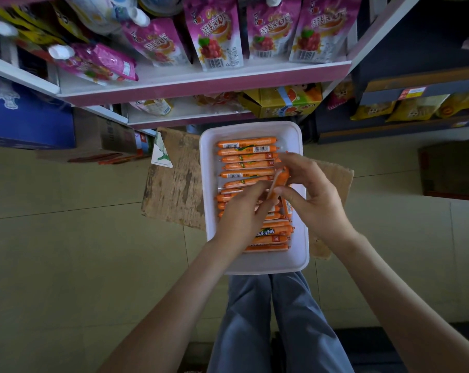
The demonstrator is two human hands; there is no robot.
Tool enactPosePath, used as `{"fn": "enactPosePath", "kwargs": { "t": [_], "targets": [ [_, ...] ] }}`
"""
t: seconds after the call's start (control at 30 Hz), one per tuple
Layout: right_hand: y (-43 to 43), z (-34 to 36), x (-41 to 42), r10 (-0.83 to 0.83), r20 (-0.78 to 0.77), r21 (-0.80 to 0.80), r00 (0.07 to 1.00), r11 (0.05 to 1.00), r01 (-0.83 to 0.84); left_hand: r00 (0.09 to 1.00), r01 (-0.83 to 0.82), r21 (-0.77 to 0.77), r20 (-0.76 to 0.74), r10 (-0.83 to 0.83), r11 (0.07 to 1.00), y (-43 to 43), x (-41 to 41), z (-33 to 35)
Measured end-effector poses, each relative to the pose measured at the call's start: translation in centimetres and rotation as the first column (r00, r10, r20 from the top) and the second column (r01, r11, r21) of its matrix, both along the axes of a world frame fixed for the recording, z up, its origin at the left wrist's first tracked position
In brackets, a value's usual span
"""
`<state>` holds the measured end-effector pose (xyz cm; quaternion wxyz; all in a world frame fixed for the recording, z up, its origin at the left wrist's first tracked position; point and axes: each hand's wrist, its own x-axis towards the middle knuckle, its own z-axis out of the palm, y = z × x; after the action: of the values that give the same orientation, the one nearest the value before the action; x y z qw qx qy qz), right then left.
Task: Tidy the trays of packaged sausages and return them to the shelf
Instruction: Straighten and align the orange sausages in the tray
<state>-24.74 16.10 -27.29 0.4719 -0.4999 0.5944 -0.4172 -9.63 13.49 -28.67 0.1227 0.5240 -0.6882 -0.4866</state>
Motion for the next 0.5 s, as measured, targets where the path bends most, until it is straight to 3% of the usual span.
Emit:
{"fn": "enactPosePath", "kwargs": {
  "t": [0.1,0.23,0.37,0.5],
  "targets": [
    [0.4,-0.9,0.3,0.018,-0.08,0.095,0.997,0.995,-0.01,0.999,-0.029,0.01,0.014,0.029,1.0,-0.4,0.2,-0.1],
    [1.1,-2.7,1.6,0.004,-0.119,0.291,0.993,0.956,0.031,0.989,0.113,-0.032,0.096,-0.109,0.993,-0.6,0.3,-0.7],
    [1.0,-4.5,1.9,-0.038,-0.198,0.328,0.98,0.939,0.102,0.974,0.211,0.012,0.081,-0.211,0.977,-0.6,0.7,-1.7],
    [-0.2,-6.5,1.6,0.066,-0.467,0.349,0.882,0.93,0.115,0.901,0.285,-0.075,0.361,-0.24,0.956,-0.5,2.1,-4.9]
  ]
}}
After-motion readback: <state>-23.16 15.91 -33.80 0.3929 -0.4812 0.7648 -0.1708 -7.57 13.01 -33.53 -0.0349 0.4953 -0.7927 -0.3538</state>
